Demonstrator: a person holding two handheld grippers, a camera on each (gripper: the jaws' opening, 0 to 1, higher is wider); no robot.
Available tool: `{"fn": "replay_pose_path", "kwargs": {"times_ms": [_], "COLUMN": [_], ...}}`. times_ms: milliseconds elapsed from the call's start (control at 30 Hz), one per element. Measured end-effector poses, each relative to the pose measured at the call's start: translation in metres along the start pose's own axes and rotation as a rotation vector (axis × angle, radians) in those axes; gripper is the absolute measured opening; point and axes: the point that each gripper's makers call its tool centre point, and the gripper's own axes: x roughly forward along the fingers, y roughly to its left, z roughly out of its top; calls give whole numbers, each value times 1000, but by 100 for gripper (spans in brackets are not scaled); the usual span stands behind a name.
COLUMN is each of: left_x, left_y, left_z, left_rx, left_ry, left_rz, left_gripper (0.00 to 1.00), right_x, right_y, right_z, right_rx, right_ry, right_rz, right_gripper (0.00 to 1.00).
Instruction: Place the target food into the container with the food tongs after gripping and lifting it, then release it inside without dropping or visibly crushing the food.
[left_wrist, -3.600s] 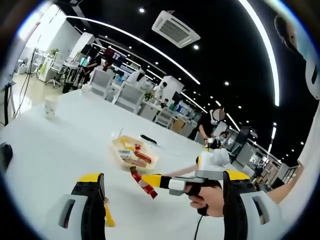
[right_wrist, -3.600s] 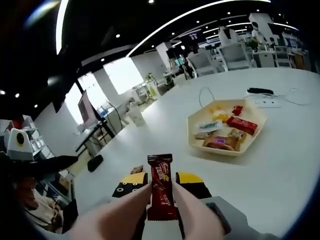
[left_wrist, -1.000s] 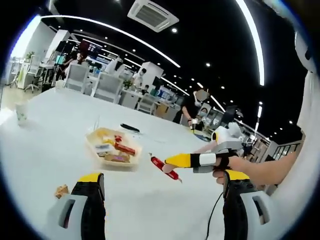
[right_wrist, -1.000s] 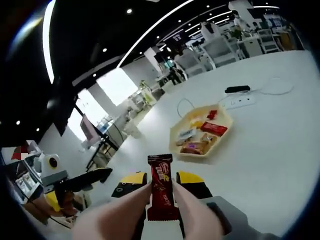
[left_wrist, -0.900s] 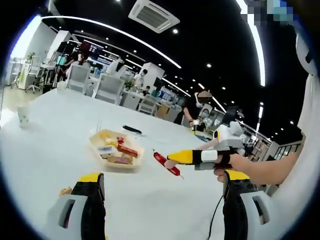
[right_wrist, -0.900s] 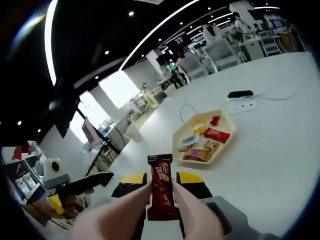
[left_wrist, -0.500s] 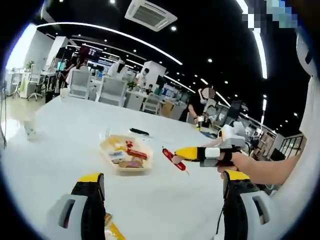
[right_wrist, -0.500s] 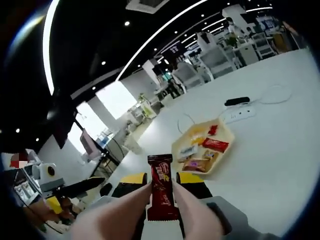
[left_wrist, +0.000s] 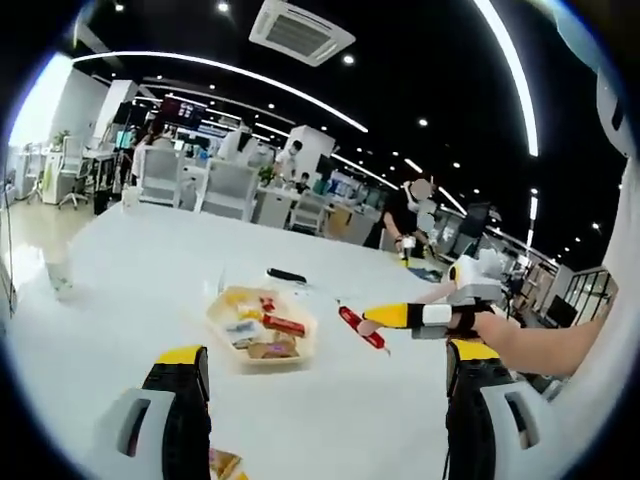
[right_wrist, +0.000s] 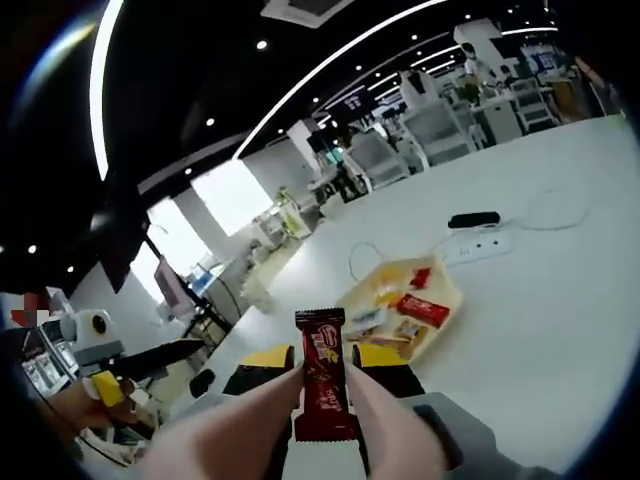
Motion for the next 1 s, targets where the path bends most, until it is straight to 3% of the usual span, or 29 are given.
{"fn": "replay_pose_path", "kwargs": {"times_ms": [100, 367, 667, 833, 933, 1000], "left_x": [-4, -10, -13, -17, -19, -18], "left_y": [-1, -11, -22, -19, -11, -8], "left_z": [0, -8, -7, 0, 7, 8], "left_rx": [2, -16, -4, 17, 4, 30], "left_ry": [-6, -24, -32, -15, -16, 15], "left_rz": [4, 10, 8, 21, 30, 22], "left_gripper": [99, 99, 99, 99, 99, 99], "right_x": [0, -4, -4, -6, -6, -5], "right_y": [-5, -1, 7, 14, 9, 3], "right_z": [1, 3, 4, 13, 18, 23], "right_rx": [-94, -37, -7, -3, 20, 17], "right_ry": [17, -12, -13, -31, -46, -59], "right_rz": [-37, -18, -3, 8, 0, -8], "right_gripper": [22, 22, 22, 22, 22, 22]}}
